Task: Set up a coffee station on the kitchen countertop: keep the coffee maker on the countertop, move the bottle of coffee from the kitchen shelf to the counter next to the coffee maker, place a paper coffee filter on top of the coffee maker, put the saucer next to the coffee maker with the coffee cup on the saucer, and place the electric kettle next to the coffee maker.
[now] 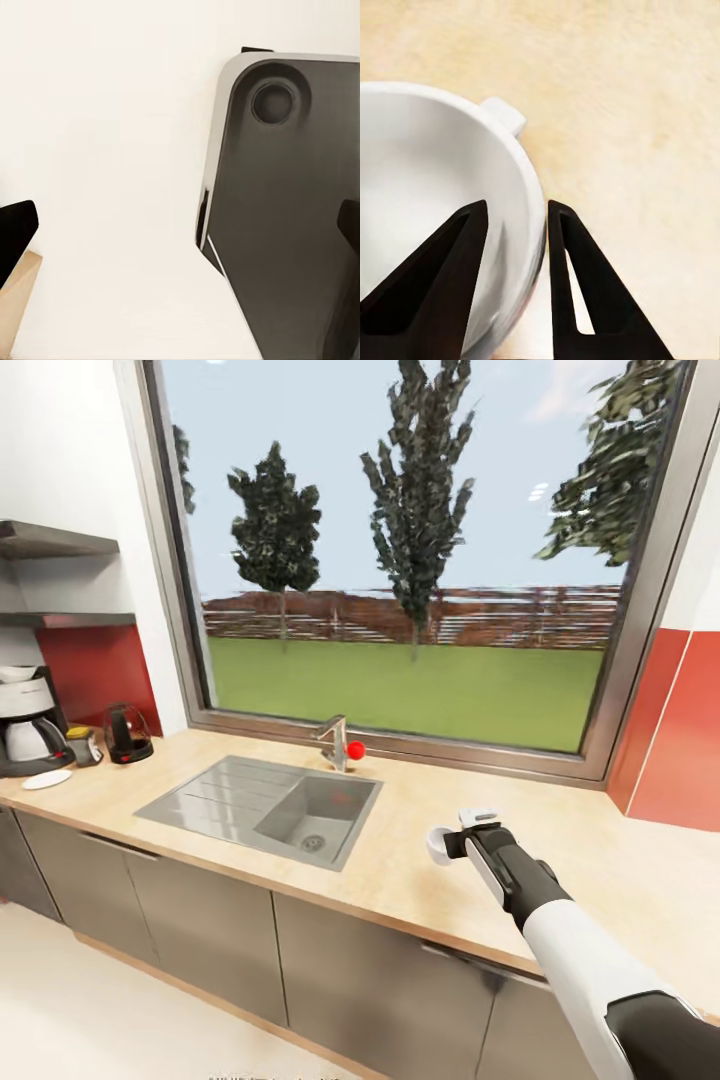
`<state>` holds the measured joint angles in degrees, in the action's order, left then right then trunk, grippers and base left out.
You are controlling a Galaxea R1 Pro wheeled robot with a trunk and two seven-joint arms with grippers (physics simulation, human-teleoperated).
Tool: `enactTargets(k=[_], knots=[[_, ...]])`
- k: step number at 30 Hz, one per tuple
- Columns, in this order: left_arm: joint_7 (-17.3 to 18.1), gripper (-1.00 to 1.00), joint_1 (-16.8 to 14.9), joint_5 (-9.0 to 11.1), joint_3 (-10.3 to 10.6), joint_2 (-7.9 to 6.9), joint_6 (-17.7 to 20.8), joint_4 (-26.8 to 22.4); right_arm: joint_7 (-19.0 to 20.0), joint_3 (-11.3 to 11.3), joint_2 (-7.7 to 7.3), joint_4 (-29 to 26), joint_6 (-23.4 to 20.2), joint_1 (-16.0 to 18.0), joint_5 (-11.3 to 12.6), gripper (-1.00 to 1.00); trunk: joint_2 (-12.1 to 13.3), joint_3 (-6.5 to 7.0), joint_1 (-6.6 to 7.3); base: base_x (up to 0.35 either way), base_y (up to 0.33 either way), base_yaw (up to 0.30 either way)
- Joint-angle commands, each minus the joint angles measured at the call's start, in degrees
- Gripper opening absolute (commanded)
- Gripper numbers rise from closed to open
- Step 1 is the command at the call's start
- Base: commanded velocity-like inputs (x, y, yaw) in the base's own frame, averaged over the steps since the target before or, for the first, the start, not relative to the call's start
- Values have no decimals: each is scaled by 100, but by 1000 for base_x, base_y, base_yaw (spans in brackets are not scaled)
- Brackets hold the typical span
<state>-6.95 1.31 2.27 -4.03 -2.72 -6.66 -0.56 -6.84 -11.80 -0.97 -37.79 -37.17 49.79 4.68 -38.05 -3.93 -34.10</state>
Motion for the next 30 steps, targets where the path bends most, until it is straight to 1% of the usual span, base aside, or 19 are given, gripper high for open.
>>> enactTargets(k=[1,30], knots=[[1,100,0,28,-39,1,-16,-5,-45,-42,-8,-5,-27,4,51,-100,-8,-11,-2,0,0,280],[-4,100,0,37,-54,0,-16,-5,-45,-42,-8,-1,-27,4,51,-100,-8,-80,-2,0,0,280]])
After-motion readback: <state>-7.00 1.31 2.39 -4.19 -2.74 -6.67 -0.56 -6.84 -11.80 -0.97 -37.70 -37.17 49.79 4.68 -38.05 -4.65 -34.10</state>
